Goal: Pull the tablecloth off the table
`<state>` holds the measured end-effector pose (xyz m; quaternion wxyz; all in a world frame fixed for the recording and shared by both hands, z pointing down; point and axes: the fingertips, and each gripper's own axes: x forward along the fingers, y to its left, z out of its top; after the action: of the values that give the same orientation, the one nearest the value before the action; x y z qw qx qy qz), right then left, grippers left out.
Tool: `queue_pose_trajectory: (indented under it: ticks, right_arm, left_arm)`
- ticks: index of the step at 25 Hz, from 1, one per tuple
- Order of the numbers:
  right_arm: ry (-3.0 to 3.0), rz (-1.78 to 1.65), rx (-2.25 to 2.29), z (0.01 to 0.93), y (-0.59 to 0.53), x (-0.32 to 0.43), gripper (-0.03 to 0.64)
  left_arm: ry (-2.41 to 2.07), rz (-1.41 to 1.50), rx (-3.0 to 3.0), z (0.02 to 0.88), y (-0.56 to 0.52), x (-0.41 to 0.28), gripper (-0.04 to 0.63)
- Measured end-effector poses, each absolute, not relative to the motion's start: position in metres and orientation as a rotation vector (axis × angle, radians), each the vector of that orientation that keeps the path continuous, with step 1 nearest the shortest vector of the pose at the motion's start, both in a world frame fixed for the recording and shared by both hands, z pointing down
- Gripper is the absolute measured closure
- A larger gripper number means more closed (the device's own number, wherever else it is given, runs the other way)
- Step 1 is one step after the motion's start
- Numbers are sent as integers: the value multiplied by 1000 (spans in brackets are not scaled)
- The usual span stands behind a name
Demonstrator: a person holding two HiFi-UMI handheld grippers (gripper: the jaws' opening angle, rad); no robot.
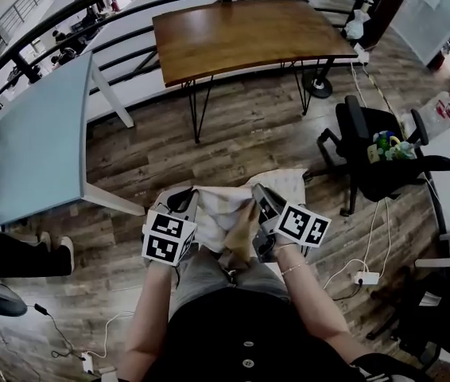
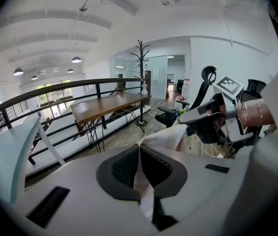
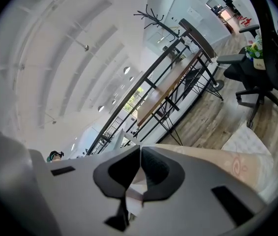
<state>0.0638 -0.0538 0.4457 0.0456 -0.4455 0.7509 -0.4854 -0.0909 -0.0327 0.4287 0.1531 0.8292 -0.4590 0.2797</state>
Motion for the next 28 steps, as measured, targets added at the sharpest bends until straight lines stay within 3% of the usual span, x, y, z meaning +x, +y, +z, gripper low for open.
queue_pose_trajectory:
  ticks: [28]
  right_arm:
    - [2304, -1475, -1365, 446, -35, 78, 588]
  left_arm:
    - [-1300, 792, 2389, 427, -12, -76, 577]
